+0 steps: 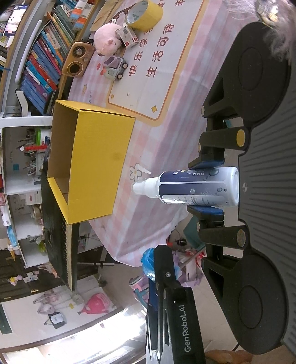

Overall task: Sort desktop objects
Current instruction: 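Lift the blue block and spray bottle and carry both toward the yellow box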

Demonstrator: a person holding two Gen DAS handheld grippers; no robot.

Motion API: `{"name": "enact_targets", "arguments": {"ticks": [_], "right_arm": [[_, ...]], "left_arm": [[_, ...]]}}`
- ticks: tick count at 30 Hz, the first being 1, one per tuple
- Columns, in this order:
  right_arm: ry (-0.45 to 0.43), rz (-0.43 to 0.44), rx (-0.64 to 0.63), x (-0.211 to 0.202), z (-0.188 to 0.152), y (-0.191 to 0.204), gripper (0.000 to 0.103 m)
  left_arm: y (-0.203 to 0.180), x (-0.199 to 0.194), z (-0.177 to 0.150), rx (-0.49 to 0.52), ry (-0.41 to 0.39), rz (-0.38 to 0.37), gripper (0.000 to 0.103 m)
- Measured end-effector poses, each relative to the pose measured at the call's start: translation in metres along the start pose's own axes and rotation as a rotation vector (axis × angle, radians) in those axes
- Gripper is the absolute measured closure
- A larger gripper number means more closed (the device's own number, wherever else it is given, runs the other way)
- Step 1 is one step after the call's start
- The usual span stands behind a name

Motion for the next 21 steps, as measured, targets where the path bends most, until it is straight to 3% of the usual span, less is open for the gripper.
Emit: {"name": "enact_targets", "arguments": {"ticks": [21], "right_arm": [[0.0, -0.001, 0.007, 0.0024, 0.001, 0.0028, 0.073]], "left_arm": [[0.0061, 0.0001, -0.0006, 0.008, 0.003, -0.01, 0.072]]}}
Point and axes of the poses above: each gripper's, at about its wrist camera, not at the fingertips, and x roughly the way its jaws point, y to its left, z to its top, the point moved 1 cm from there along x, roughly the way its jaws point, and after that the axes turned 13 degrees about y, right-handed, at the moved point
